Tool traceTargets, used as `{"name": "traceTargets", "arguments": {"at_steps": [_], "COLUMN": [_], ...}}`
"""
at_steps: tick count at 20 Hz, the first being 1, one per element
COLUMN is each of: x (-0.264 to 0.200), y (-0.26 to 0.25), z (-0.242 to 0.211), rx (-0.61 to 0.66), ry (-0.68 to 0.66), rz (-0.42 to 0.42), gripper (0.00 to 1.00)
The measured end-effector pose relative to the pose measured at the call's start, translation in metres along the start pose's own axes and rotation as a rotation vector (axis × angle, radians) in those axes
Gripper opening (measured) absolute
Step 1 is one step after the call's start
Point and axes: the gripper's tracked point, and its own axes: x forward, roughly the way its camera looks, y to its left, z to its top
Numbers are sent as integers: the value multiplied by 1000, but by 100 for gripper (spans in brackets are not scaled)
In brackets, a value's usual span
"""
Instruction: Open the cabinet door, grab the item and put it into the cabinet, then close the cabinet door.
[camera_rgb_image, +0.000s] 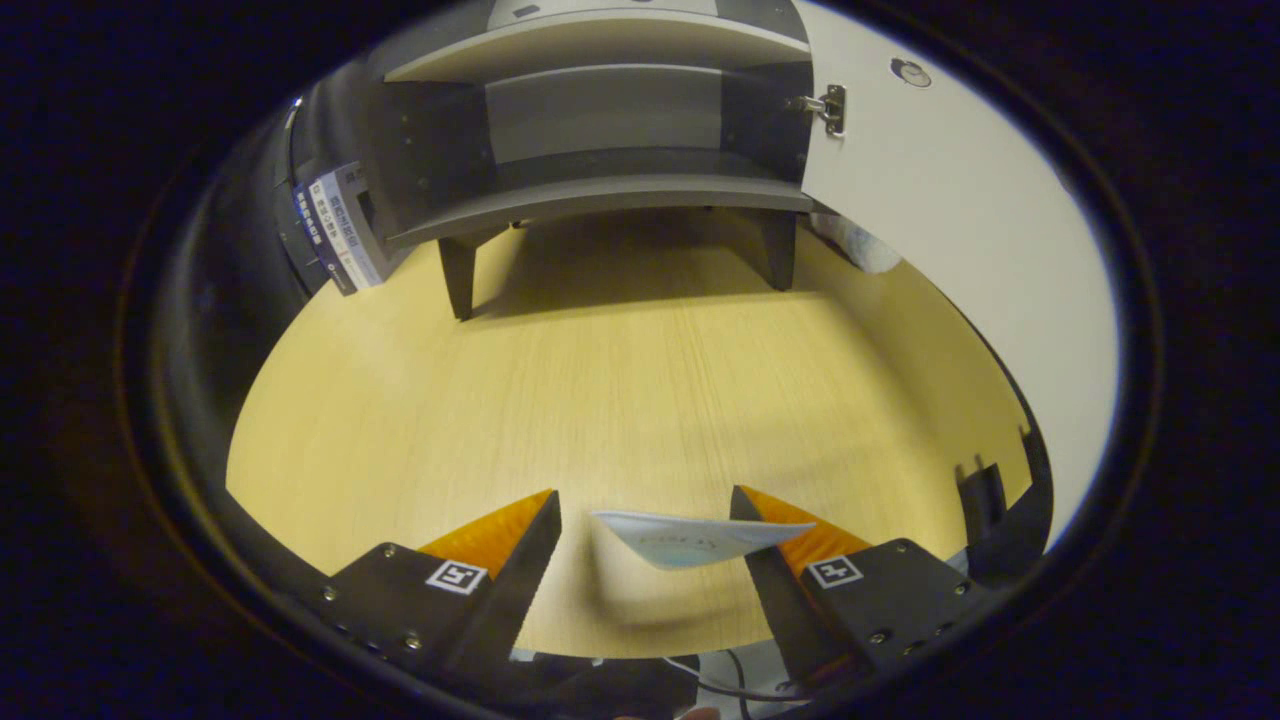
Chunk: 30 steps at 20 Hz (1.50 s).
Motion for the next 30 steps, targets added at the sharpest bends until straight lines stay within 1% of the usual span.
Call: {"name": "traceTargets", "arguments": {"at_steps": [1,2,3,4,5,7,9,11,13,15,18,22,30], "x": [5,7,9,11,11,11,9,4,-8,-20,-42,-76,-160], "y": [-4,-8,-11,-10,-10,-10,-7,-5,-1,4,12,16,28], "z": [0,0,-1,2,1,0,-2,3,20,46,89,150,258], "rx": [5,5,8,18,14,-8,-19,-29,-47,-59,-43,-30,-18], "ry": [0,2,2,-7,-3,1,8,1,-28,-75,-143,-236,-414], "rz": [-20,-38,-47,-38,-29,-18,1,13,24,39,63,71,133], "gripper": [97,86,74,62,54,53,45,45,45,45,45,45,44]}}
